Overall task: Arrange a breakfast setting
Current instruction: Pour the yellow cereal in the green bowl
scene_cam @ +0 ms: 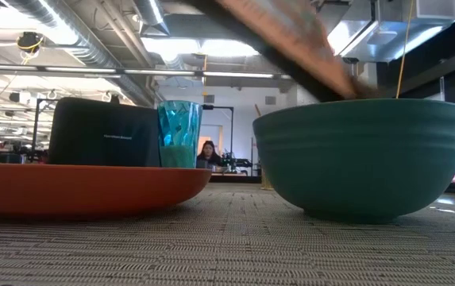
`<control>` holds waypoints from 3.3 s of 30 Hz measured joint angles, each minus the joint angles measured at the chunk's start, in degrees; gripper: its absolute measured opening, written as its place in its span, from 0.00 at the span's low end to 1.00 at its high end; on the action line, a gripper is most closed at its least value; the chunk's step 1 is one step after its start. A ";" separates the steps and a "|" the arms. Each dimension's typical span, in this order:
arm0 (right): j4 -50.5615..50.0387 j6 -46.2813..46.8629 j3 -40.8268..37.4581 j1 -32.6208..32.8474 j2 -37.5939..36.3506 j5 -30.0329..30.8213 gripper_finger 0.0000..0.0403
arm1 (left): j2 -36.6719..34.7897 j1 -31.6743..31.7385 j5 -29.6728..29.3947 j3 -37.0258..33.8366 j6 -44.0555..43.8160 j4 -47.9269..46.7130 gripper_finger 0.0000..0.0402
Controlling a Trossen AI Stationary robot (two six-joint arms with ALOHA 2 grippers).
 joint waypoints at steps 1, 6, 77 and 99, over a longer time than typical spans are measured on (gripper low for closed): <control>0.00 0.00 0.00 0.00 0.11 0.00 0.70 | 0.00 0.19 0.01 0.00 -0.15 -0.52 0.06; 0.07 -0.02 0.00 -0.01 1.30 -0.02 0.70 | 0.00 0.74 0.21 -0.02 0.29 -0.93 0.06; 0.04 -2.03 0.00 -0.01 2.32 -1.14 0.70 | -0.04 9.01 15.37 -0.02 -23.07 -10.02 0.04; 0.04 -2.83 0.00 -0.02 2.32 -1.14 0.70 | -1.14 13.07 23.85 0.02 -28.05 -12.99 0.03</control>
